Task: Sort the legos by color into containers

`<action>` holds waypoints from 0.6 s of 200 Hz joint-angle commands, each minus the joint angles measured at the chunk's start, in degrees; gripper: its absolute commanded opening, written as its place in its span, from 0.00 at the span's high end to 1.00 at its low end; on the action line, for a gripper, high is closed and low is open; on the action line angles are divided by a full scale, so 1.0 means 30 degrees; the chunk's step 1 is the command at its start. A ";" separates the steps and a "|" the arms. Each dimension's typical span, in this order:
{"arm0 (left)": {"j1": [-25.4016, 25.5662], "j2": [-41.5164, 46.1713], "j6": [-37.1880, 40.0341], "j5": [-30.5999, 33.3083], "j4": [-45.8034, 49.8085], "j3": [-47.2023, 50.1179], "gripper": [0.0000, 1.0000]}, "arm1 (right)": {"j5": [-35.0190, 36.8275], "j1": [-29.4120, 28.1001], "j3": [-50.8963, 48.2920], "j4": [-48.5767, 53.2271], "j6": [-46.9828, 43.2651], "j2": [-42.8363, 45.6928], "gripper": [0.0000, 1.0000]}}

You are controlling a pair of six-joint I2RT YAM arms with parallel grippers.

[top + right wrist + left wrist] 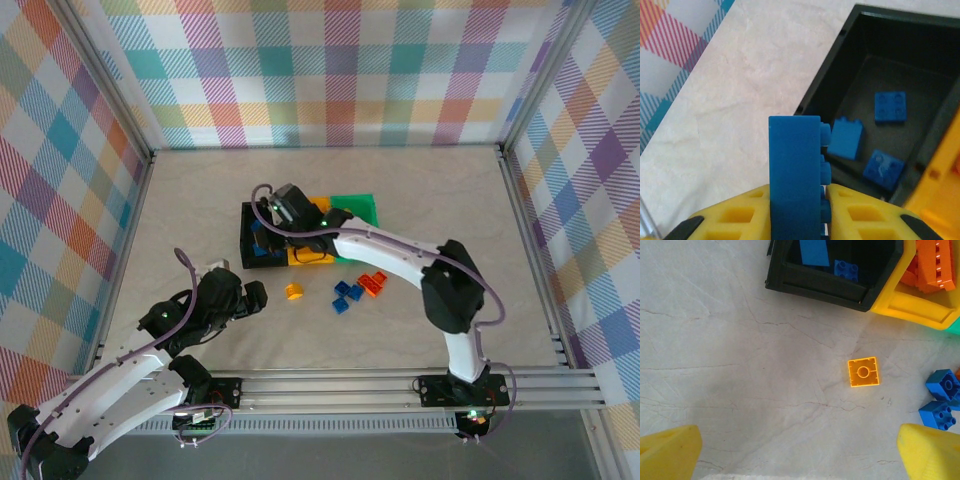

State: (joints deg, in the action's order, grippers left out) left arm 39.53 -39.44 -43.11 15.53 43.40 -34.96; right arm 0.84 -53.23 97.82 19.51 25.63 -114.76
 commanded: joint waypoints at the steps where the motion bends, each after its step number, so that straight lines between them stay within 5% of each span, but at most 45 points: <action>1: -0.0266 0.0257 -0.0252 -0.0114 0.0537 0.0037 0.00 | 0.0095 0.0520 0.2199 0.1615 -0.0545 -0.1803 0.71; 28: -0.0256 0.0227 -0.0168 -0.0421 0.0543 0.0044 0.00 | 0.0604 0.0930 0.5000 0.2908 -0.0422 -0.3598 0.68; 69: -0.0256 0.0200 -0.0003 -0.0902 0.0345 -0.0034 0.00 | 0.1098 0.1072 0.5498 0.2148 -0.0867 -0.3409 0.35; 120: -0.0258 -0.1157 0.0907 -0.2405 -0.1001 -0.0458 0.00 | 0.1318 0.1103 0.1641 0.0750 -0.0605 0.0359 0.31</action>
State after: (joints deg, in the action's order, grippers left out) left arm 39.33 -40.49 -42.48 11.51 43.11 -34.96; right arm 3.95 -49.69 108.42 24.80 23.46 -123.37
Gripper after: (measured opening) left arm 0.998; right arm 0.680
